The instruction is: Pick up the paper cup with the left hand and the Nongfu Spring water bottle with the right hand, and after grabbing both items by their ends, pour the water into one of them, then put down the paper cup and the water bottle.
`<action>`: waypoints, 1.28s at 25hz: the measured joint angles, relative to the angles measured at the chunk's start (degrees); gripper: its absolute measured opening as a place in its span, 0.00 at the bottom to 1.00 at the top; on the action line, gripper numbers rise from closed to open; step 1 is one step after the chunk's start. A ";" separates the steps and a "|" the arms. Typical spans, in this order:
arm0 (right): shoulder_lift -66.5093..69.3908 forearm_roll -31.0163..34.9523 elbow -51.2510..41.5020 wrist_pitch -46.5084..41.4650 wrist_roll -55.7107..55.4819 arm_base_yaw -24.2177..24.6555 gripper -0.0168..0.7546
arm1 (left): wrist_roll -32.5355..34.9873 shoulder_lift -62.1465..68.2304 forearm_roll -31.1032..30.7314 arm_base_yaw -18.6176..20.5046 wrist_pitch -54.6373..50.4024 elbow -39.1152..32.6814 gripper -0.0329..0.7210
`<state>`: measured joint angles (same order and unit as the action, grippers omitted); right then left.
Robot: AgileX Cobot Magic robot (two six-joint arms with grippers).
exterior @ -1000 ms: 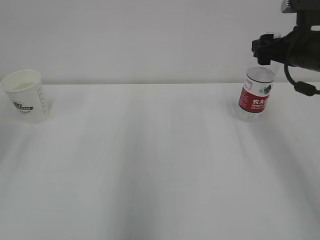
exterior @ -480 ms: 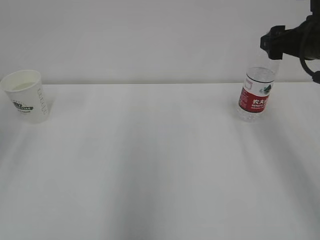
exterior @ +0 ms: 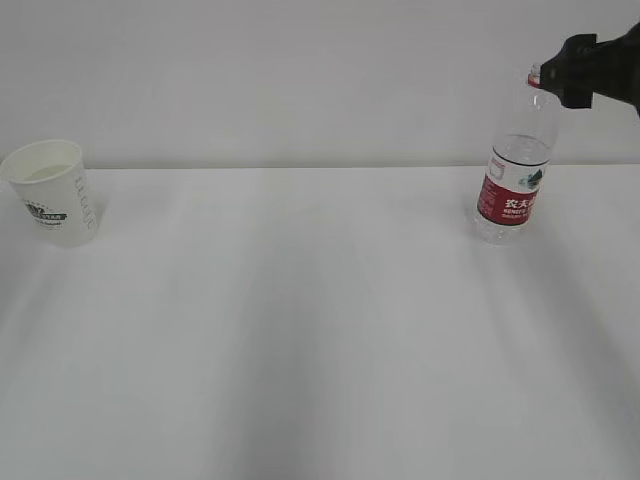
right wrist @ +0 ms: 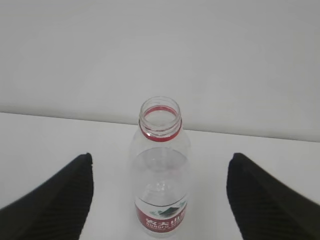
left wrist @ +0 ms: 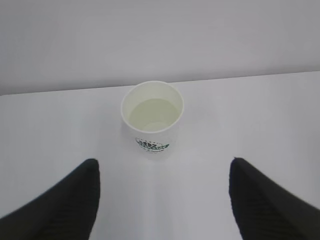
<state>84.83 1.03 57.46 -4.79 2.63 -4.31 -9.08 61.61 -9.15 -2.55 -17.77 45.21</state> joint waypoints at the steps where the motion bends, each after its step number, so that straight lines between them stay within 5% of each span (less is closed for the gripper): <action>1: -0.45 0.00 0.00 -0.81 0.00 0.00 0.83 | 0.00 -0.36 0.00 0.00 0.00 0.00 0.82; 32: -20.83 0.00 0.00 -21.26 0.00 0.00 0.79 | 0.00 -19.66 0.00 0.00 -19.22 0.00 0.81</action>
<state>64.00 1.03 57.46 -26.05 2.63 -4.31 -9.08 41.95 -9.15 -2.55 -36.99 45.21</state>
